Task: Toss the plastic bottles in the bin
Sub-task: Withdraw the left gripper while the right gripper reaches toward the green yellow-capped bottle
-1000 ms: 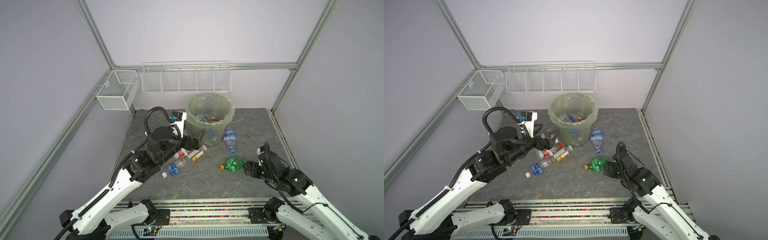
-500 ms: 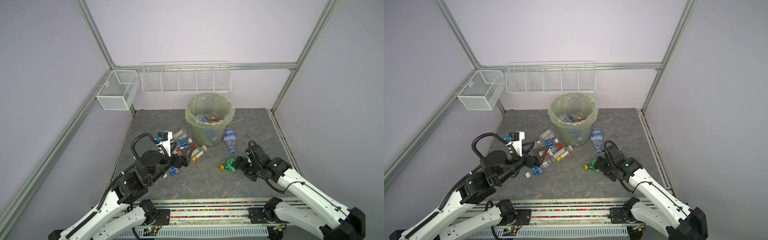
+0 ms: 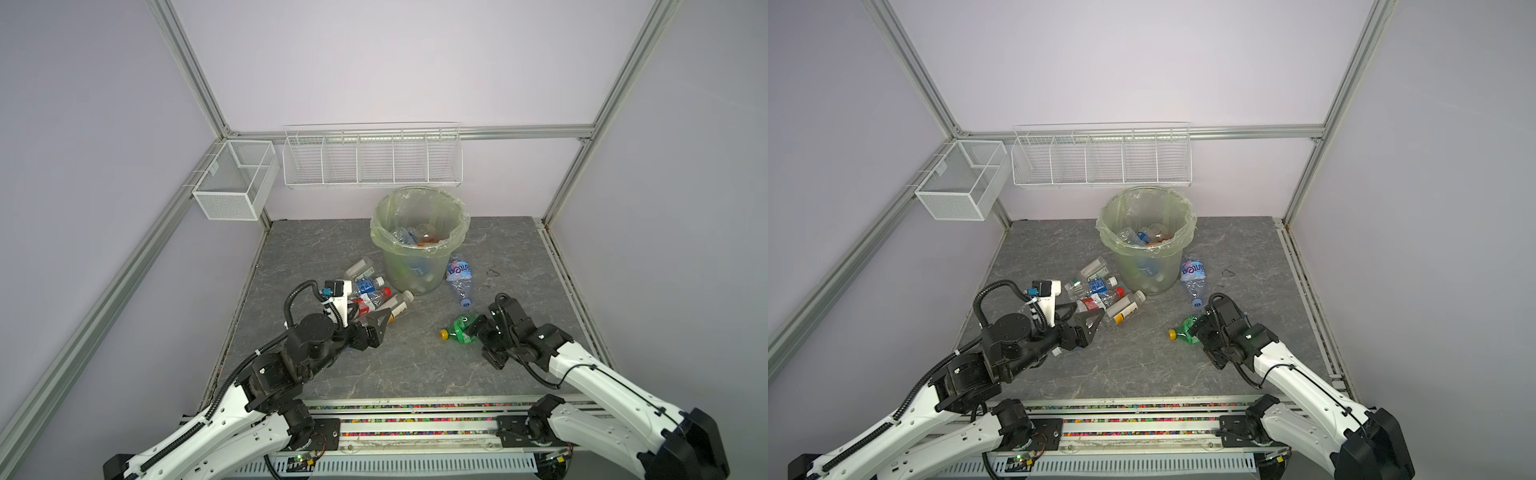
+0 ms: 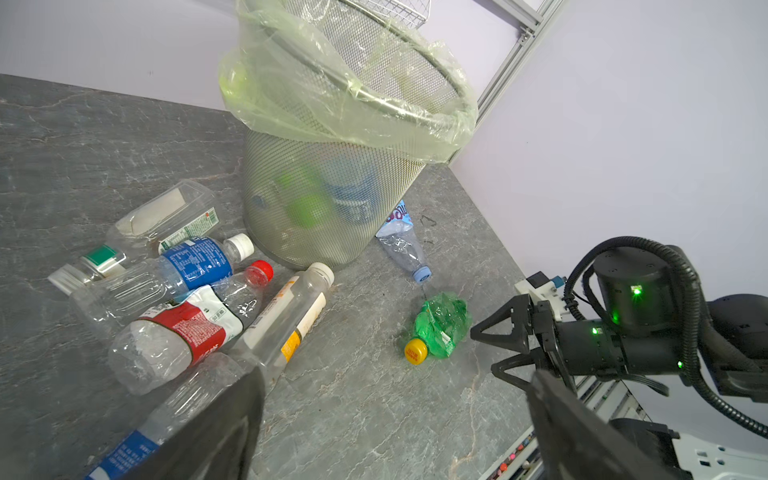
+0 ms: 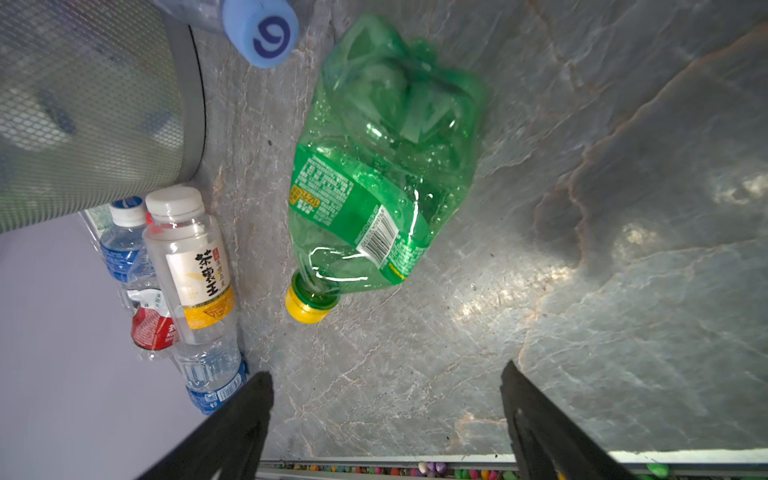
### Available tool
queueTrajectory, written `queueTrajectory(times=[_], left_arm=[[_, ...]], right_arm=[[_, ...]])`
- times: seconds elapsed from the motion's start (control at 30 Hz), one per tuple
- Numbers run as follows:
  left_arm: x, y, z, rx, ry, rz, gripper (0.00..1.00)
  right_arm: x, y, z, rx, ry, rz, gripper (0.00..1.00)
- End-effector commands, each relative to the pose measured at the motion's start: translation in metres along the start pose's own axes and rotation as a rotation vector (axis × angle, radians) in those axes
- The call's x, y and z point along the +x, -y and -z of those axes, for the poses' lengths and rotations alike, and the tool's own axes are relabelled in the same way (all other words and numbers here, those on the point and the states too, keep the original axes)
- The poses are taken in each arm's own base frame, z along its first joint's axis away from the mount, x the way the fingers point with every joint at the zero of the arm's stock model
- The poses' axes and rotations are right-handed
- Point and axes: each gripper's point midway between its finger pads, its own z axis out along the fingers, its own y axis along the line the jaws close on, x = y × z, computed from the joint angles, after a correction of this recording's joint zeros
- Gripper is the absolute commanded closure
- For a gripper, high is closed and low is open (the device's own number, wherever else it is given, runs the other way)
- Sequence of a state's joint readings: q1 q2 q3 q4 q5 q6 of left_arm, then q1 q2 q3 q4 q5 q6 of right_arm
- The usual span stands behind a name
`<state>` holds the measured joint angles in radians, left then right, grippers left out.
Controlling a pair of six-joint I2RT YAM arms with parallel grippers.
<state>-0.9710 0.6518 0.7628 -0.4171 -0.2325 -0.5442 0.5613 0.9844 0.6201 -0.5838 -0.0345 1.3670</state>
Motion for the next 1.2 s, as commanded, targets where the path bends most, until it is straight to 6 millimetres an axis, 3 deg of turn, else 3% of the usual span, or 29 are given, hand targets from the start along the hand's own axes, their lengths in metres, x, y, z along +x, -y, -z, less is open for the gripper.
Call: queueTrajectory(times=[0.0,0.3,1.17], left_arm=[[0.002,0.001,0.002,-0.006,0.014,0.018,0.02],[0.020,0.003,-0.003,-0.005,-0.016,0.022,0.03],[0.030,-0.001,0.000,-0.006,-0.035,0.028,0.03]], right_arm=[[-0.009,-0.003,0.000,-0.052,0.046,-0.132,0.11],[-0.018,-0.002,-0.010,-0.099,0.072,-0.209,0.11],[-0.025,0.002,-0.058,0.005,0.054,-0.258,0.11]])
